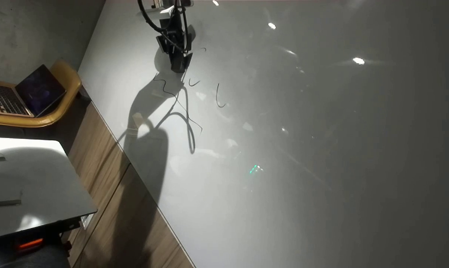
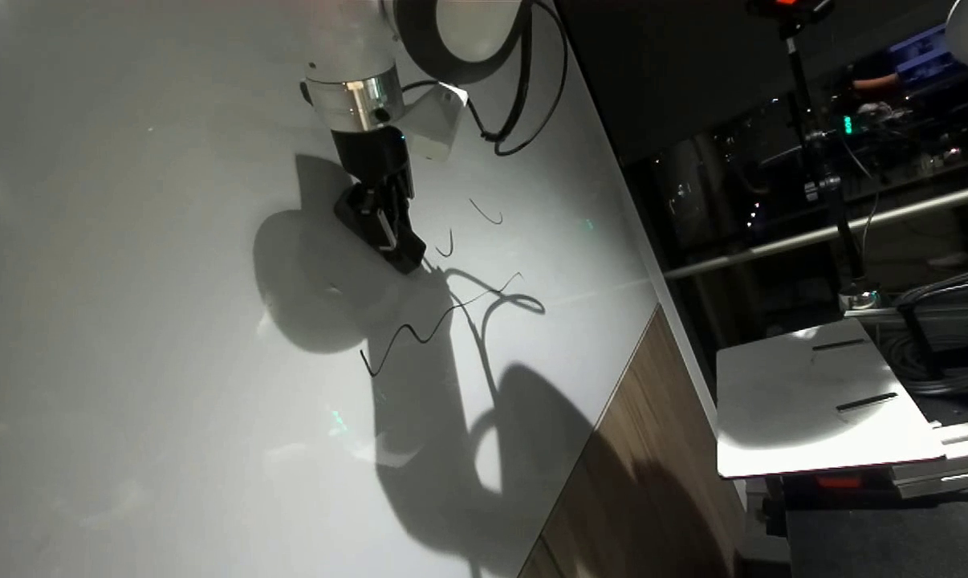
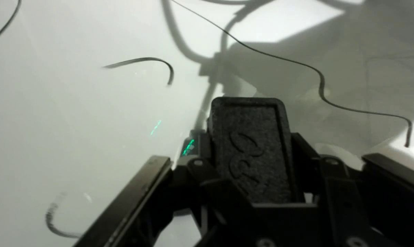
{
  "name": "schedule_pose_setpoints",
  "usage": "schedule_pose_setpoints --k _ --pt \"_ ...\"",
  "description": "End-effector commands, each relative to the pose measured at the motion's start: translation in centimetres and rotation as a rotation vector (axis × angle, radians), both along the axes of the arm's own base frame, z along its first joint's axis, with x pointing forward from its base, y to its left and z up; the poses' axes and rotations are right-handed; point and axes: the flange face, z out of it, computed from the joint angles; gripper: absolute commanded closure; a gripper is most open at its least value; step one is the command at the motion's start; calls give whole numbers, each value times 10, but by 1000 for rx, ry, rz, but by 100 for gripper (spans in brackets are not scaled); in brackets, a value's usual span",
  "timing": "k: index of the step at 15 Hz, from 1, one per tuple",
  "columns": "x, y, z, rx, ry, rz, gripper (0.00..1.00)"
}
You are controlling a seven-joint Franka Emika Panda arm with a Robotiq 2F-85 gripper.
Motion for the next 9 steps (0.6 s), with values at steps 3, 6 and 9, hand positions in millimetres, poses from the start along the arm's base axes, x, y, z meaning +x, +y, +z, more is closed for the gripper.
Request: schedule_pose_setpoints --k 3,6,9 --pt "21 56 -25 23 30 72 68" --pt "23 76 -44 23 53 99 68" --pt "27 82 -59 13 74 109 68"
